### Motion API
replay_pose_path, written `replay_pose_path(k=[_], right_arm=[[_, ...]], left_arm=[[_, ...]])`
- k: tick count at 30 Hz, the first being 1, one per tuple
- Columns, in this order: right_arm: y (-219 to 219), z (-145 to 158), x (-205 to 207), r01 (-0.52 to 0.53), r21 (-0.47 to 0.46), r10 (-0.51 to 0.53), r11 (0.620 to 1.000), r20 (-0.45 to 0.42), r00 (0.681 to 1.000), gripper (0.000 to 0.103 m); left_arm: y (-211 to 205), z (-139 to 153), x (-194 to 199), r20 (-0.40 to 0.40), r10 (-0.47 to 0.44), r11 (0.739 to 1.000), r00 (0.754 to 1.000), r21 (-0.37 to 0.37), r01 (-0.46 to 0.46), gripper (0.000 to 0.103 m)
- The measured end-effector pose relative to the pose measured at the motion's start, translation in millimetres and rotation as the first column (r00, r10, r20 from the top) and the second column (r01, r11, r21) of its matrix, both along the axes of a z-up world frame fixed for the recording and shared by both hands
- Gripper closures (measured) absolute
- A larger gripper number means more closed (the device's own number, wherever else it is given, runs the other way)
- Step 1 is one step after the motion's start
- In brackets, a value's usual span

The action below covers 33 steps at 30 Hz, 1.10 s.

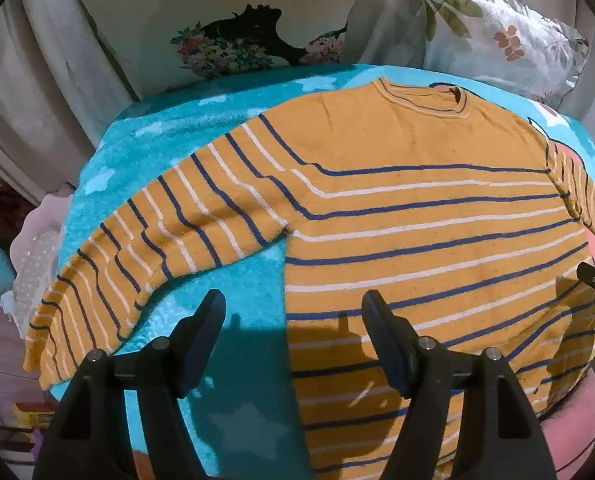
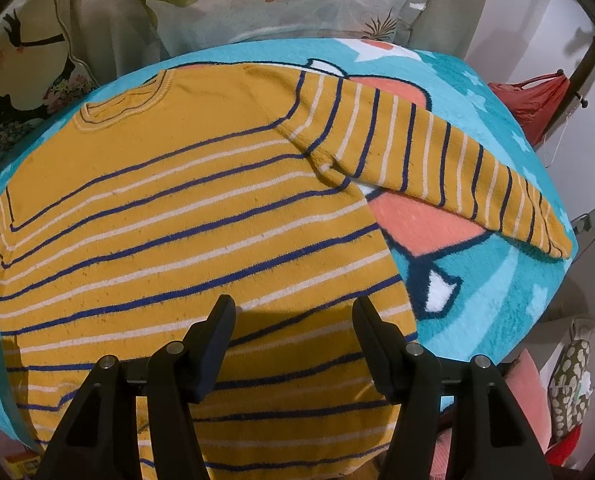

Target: Fold small clothes

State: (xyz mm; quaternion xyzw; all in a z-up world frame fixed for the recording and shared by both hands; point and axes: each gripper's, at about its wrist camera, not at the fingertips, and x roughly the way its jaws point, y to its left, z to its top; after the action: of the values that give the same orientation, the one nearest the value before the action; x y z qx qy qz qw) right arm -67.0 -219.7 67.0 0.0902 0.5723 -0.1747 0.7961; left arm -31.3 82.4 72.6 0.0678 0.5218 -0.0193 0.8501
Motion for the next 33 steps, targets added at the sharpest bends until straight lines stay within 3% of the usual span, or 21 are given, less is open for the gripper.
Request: replay_pose_path(k=[11, 18, 23, 27, 33], right_arm=[[-6.1, -2.0, -10.0, 0.001, -0.002, -0.001, 1.000, -0.011, 1.000, 0.037], [-19.7, 6.7, -10.5, -0.017, 0.019, 0.016, 1.000, 0.038, 0.999, 0.036], [-20.6, 1.6, -4.4, -0.110, 0.046, 0.107, 0.993, 0.061, 0.992, 0.036], [-9.8, 6.2, -3.5, -0.196, 0.076, 0.188, 0.978, 0.098, 0.977, 0.036], [-25.6, 8.8, -40.7, -0.264, 0.129, 0.249, 0.956, 0.116, 0.961, 0.036]], left_arm=[[-4.8, -7.6, -4.2, -0.037, -0.008, 1.000, 0.999, -0.014, 0.008, 0.032], [-9.3, -10.4, -19.2, -0.052, 0.015, 0.998, 0.999, -0.055, -0.018, 0.032], [-18.0, -21.8, -40.5, -0.097, 0.043, 0.998, 0.994, -0.047, -0.048, 0.032], [-14.9, -23.9, -63.6, -0.119, 0.100, 0.989, 0.988, -0.096, -0.112, 0.032], [4.0, -27.4, -108.7, -0.094, 0.172, 0.973, 0.981, -0.137, -0.184, 0.032]])
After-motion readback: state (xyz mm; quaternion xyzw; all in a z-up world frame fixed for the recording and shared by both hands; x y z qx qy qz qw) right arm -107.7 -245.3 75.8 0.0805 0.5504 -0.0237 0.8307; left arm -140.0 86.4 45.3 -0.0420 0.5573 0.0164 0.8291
